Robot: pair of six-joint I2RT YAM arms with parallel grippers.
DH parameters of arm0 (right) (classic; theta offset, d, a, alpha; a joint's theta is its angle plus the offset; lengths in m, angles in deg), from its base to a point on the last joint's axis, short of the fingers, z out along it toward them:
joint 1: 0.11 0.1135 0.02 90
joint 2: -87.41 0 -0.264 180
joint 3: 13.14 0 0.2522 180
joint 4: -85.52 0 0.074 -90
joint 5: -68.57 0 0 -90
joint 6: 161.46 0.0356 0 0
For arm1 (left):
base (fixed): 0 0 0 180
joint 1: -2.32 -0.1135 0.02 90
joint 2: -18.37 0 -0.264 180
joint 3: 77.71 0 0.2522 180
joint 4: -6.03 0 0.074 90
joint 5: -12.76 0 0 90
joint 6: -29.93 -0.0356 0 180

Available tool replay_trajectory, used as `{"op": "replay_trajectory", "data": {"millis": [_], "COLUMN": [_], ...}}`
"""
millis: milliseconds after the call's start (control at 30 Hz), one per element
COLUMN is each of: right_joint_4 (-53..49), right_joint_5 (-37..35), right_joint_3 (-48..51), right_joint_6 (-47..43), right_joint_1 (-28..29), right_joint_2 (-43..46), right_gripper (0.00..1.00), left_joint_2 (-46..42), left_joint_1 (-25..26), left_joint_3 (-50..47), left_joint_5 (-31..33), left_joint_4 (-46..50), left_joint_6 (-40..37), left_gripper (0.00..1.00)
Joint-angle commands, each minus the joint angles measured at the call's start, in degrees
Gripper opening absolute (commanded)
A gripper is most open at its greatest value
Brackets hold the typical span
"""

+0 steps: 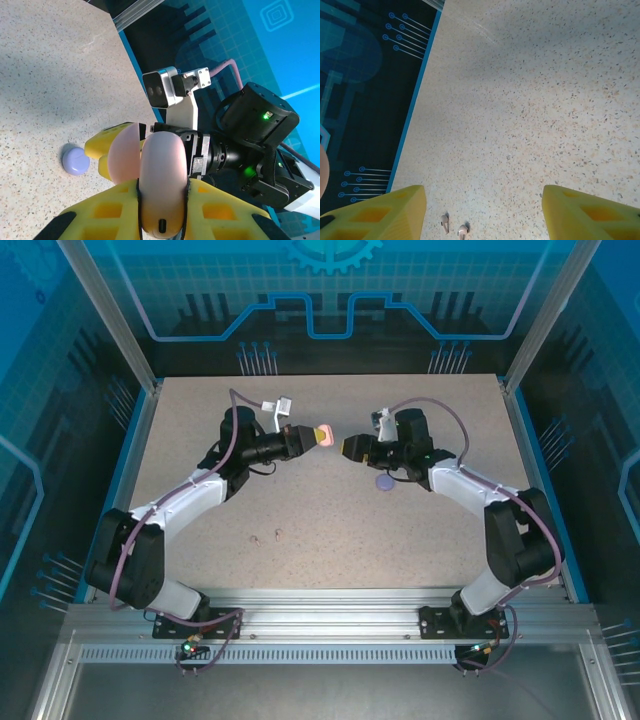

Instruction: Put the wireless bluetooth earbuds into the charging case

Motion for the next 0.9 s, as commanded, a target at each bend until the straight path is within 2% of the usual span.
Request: {"op": "replay_trajectory", "data": {"millis": [0, 233, 867], "right_joint_4": [-0.13, 1.99, 1.78], "right_joint_5": [1.69, 6.71, 6.86], "right_joint_3": [1.41, 1.56, -5.94], "right_joint_6": [0.01, -1.48, -0.87], "right_joint_1": [-0.71, -0.71, 2.03], "right_joint_2": [4.91, 9.30, 2.56], "right_gripper": [0.63, 0.57, 0.48], "left_joint_2": [-0.95, -0.26, -0.05], "left_joint_1": [-0.15, -0.10, -0.02], "left_joint_3": [1.58, 1.35, 1.24], "left_joint_5": [-1.33, -2.31, -3.02], "left_joint_4": [-0.78, -1.89, -2.96], "left_joint_6": [-0.69, 0.03, 1.35], "left_gripper": [0.00, 0.00, 0.00]}}
